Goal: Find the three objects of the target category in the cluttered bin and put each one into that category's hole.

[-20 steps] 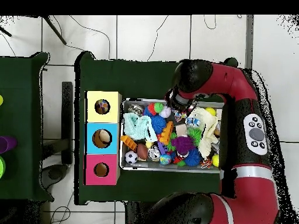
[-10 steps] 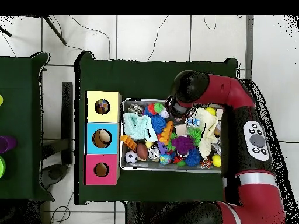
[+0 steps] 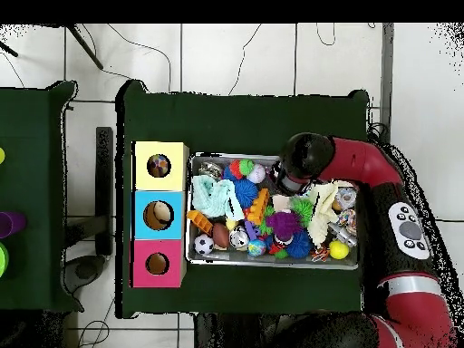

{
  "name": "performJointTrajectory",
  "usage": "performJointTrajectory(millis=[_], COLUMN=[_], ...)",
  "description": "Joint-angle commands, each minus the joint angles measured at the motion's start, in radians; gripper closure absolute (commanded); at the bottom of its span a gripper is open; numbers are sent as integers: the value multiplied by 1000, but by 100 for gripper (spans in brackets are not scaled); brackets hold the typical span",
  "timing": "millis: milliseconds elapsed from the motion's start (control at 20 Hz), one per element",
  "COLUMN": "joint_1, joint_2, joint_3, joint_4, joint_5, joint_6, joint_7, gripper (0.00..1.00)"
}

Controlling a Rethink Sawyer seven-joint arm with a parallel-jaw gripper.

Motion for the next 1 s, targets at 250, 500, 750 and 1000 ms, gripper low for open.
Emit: performJointTrajectory(millis=[250,500,750,1000], joint_1=[-11,8,30,43], joint_2=[27,58,73,73], joint_3=[49,44,32,25], joint_4=[111,103,89,95], joint_5=[-58,-68,-61,-53], joint_6=[-28,-60,-39,-47], joint_7=[-222,-182,-147,-124], gripper=[0,0,0,0])
